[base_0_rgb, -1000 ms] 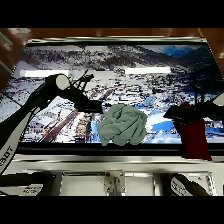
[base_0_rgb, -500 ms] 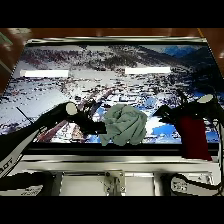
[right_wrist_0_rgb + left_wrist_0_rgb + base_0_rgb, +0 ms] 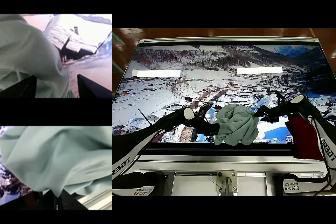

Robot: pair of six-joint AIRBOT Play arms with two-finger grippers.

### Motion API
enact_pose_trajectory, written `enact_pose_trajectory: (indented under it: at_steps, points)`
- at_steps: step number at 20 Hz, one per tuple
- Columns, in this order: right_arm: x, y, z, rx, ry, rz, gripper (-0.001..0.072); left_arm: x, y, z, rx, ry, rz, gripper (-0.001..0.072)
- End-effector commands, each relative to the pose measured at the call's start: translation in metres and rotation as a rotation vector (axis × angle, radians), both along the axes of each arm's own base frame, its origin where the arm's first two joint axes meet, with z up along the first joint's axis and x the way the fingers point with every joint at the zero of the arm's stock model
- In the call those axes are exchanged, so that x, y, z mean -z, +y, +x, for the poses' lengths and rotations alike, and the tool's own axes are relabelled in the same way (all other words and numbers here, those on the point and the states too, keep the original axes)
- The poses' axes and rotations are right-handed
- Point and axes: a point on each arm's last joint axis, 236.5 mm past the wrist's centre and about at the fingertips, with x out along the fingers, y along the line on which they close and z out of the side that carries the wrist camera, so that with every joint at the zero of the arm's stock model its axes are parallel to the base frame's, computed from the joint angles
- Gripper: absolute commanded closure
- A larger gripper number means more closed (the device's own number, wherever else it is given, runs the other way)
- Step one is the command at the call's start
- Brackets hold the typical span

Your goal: Fold the shirts.

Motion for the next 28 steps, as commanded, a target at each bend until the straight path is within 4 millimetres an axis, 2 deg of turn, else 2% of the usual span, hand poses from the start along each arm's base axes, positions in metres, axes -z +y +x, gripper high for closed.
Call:
enact_pose_trajectory:
  at_steps: [1,2,3,5,7,8,9,10,12,14,15,16,18,20,21,23,25,27,28]
  points:
    - [0.012,0.021,0.007,-0.005,-0.016,-0.011,0.0349,-0.002,0.004,0.008,-0.007,-0.022,-0.007,0.067]
    - [0.012,0.024,0.008,-0.009,-0.026,-0.016,0.0616,-0.005,0.006,0.011,-0.003,-0.036,-0.011,0.0671]
    - [0.01,0.025,0.011,-0.014,-0.035,-0.014,0.0648,-0.01,0.008,0.016,0.009,-0.065,-0.011,0.0672]
    - [-0.008,0.024,0.017,-0.069,-0.085,-0.02,0.0648,-0.032,0.021,0.034,0.045,-0.167,0.02,0.0673]
    - [-0.048,0.017,0.033,-0.135,-0.207,-0.059,0.0649,-0.079,0.043,0.064,0.079,-0.318,0.076,0.0673]
    - [-0.081,0.017,0.045,-0.163,-0.306,-0.074,0.0649,-0.111,0.056,0.08,0.084,-0.404,0.106,0.0672]
    - [-0.124,0.016,0.058,-0.169,-0.426,-0.092,0.0649,-0.149,0.069,0.096,0.079,-0.503,0.132,0.0672]
    - [-0.17,0.015,0.069,-0.16,-0.545,-0.104,0.0649,-0.198,0.083,0.112,0.06,-0.626,0.149,0.0672]
    - [-0.282,0.018,0.077,-0.111,-0.813,-0.102,0.0649,-0.306,0.104,0.131,-0.013,-0.885,0.133,0.0672]
    - [-0.39,0.018,0.058,-0.044,-1.046,-0.088,0.0649,-0.409,0.12,0.124,-0.08,-1.117,0.096,0.0672]
    - [-0.433,0.016,0.042,-0.015,-1.149,-0.088,0.0649,-0.45,0.127,0.115,-0.106,-1.208,0.076,0.0671]
    - [-0.473,0.014,0.022,0.01,-1.247,-0.087,0.0649,-0.485,0.132,0.102,-0.128,-1.282,0.046,0.0672]
    - [-0.522,0.014,-0.016,0.028,-1.366,-0.079,0.0649,-0.533,0.142,0.077,-0.159,-1.384,0.002,0.0671]
    - [-0.54,0.015,-0.044,0.058,-1.386,-0.047,0.0649,-0.554,0.149,0.059,-0.174,-1.434,-0.02,0.0671]
    - [-0.538,0.017,-0.054,0.051,-1.366,-0.041,0.0649,-0.557,0.152,0.052,-0.175,-1.44,-0.022,0.0671]
    - [-0.516,0.02,-0.065,0.012,-1.269,-0.053,0.0649,-0.551,0.153,0.048,-0.162,-1.416,-0.01,0.0671]
    - [-0.474,0.018,-0.068,-0.027,-1.09,-0.093,0.0649,-0.529,0.151,0.052,-0.131,-1.345,0.024,0.0671]
    - [-0.411,0.006,-0.072,-0.073,-0.834,-0.168,0.0649,-0.496,0.147,0.06,-0.097,-1.253,0.067,0.0671]
    - [-0.374,-0.003,-0.076,-0.107,-0.701,-0.22,0.0649,-0.474,0.145,0.066,-0.078,-1.197,0.089,0.0671]
